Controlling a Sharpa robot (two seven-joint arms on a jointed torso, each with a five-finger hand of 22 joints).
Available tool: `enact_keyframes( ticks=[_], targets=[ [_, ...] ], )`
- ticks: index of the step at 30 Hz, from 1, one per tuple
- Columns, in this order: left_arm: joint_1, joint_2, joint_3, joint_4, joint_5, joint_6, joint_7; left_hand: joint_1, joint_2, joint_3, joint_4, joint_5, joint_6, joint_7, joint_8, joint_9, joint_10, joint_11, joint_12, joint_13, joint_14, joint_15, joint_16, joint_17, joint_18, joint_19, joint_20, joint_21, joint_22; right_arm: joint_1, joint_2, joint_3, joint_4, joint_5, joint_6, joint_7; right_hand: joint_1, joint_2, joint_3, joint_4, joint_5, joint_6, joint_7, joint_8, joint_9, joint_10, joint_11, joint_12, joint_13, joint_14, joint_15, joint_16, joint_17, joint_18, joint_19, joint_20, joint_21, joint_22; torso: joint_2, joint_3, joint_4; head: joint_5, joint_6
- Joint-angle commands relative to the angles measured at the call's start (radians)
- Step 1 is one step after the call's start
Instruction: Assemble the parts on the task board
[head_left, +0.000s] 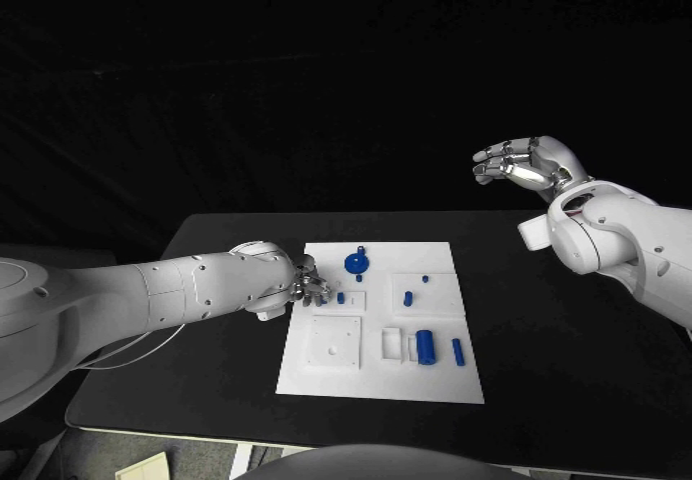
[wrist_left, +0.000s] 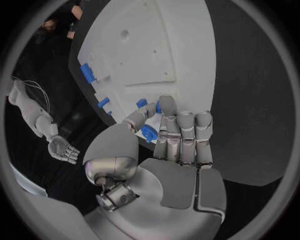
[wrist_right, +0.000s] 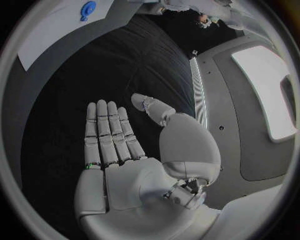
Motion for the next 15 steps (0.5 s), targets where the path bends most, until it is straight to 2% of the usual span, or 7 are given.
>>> enact_keyframes(
  ticks=[1, 3, 5, 6, 8, 13, 15],
  targets=[
    [-0.008, 0.003, -0.003, -0.001, -0.003, 0.011, -0.01, 0.0, -0.01, 0.026, -0.026, -0.014, -0.008, 0.008, -0.008, -0.005, 0.008, -0.009, 0.001, 0.0, 0.045, -0.046, -0.003, -0.002, 0.006, 0.008, -0.158, 0.004, -0.001, 0.0, 0.0, 0.0, 0.002, -0.001, 0.013, 0.006, 0.006, 0.005, -0.005, 0.001, 0.004, -0.007, 0.003, -0.002, -0.001, 0.005, -0.004, -0.006, -0.001, -0.003, 0.003, -0.003, -0.001, 0.014, -0.004, 0.007, -0.004, 0.001, 0.0, 0.0004, 0.0001, 0.0, -0.001],
    [-0.008, 0.001, -0.003, -0.003, -0.003, 0.008, -0.012, -0.004, -0.021, 0.024, -0.02, -0.032, -0.011, 0.01, -0.012, -0.008, 0.008, -0.008, 0.0, 0.0, 0.046, -0.046, -0.005, -0.003, 0.006, 0.011, -0.158, 0.002, -0.002, 0.0, 0.0, 0.0, 0.002, -0.001, 0.012, 0.006, 0.006, 0.005, -0.005, 0.001, 0.004, -0.007, 0.003, -0.002, -0.001, 0.005, -0.004, -0.006, -0.001, -0.003, 0.003, -0.003, -0.001, 0.014, -0.004, 0.007, -0.004, 0.001, 0.0, 0.0006, 0.0, 0.0, -0.001],
    [-0.008, 0.0, -0.003, -0.003, -0.003, -0.002, -0.014, -0.023, -0.057, 0.015, 0.004, -0.105, -0.014, 0.01, -0.016, -0.012, 0.004, -0.007, -0.004, -0.001, 0.044, -0.046, -0.01, -0.006, 0.006, 0.014, -0.158, -0.003, -0.005, 0.0, 0.0, 0.0, 0.002, -0.001, 0.012, 0.006, 0.006, 0.004, -0.005, 0.001, 0.004, -0.007, 0.003, -0.002, -0.001, 0.005, -0.004, -0.006, -0.001, -0.003, 0.003, -0.003, -0.001, 0.014, -0.004, 0.007, -0.004, 0.001, 0.0, 0.0005, 0.0001, 0.0, -0.001],
    [-0.008, -0.001, -0.003, -0.004, -0.003, -0.001, -0.014, -0.033, -0.079, 0.016, 0.023, -0.114, -0.016, 0.011, -0.018, -0.013, 0.001, -0.007, -0.006, -0.001, 0.044, -0.046, -0.012, -0.007, 0.006, 0.016, -0.159, -0.006, -0.007, 0.0, -0.001, 0.0, 0.003, -0.001, 0.012, 0.006, 0.006, 0.004, -0.005, 0.001, 0.004, -0.007, 0.003, -0.002, -0.002, 0.005, -0.004, -0.006, -0.002, -0.003, 0.003, -0.003, -0.001, 0.014, -0.004, 0.007, -0.004, 0.001, 0.0, 0.0005, 0.0001, 0.0, -0.001],
    [-0.008, -0.003, -0.003, -0.004, -0.003, -0.008, -0.017, -0.04, -0.103, 0.017, 0.041, -0.123, -0.023, 0.012, -0.022, -0.015, -0.005, -0.006, -0.009, 0.0, 0.043, -0.046, -0.013, -0.008, 0.007, 0.017, -0.159, -0.008, -0.008, 0.0, -0.001, 0.0, 0.003, -0.001, 0.012, 0.006, 0.006, 0.004, -0.005, 0.001, 0.004, -0.007, 0.003, -0.002, -0.002, 0.005, -0.004, -0.006, -0.002, -0.003, 0.003, -0.003, -0.001, 0.014, -0.004, 0.007, -0.004, 0.001, 0.0, 0.0002, 0.0003, -0.001, -0.001],
    [-0.008, -0.011, -0.003, 0.0, -0.001, -0.024, -0.02, -0.05, -0.148, 0.019, 0.076, -0.144, -0.059, 0.019, -0.04, -0.024, -0.018, -0.002, -0.011, 0.002, 0.04, -0.043, -0.014, -0.008, 0.007, 0.018, -0.16, -0.01, -0.008, 0.0, -0.002, 0.0, 0.004, -0.001, 0.012, 0.006, 0.007, 0.004, -0.005, 0.001, 0.004, -0.008, 0.004, -0.002, -0.002, 0.004, -0.004, -0.006, -0.002, -0.004, 0.003, -0.004, -0.001, 0.014, -0.004, 0.007, -0.005, 0.001, 0.0, 0.0, 0.0002, -0.001, 0.0],
    [-0.008, -0.015, -0.003, 0.002, 0.001, -0.032, -0.02, -0.052, -0.176, 0.025, 0.099, -0.186, -0.092, 0.029, -0.053, -0.033, -0.023, 0.005, -0.01, 0.003, 0.038, -0.036, -0.014, -0.007, 0.008, 0.018, -0.16, -0.012, -0.008, 0.0, -0.002, 0.0, 0.003, -0.001, 0.011, 0.006, 0.007, 0.004, -0.005, 0.001, 0.004, -0.008, 0.004, -0.002, -0.002, 0.004, -0.003, -0.006, -0.002, -0.004, 0.003, -0.004, -0.001, 0.014, -0.004, 0.007, -0.005, 0.001, 0.0, 0.0001, 0.0004, -0.001, 0.001]
  ],
)
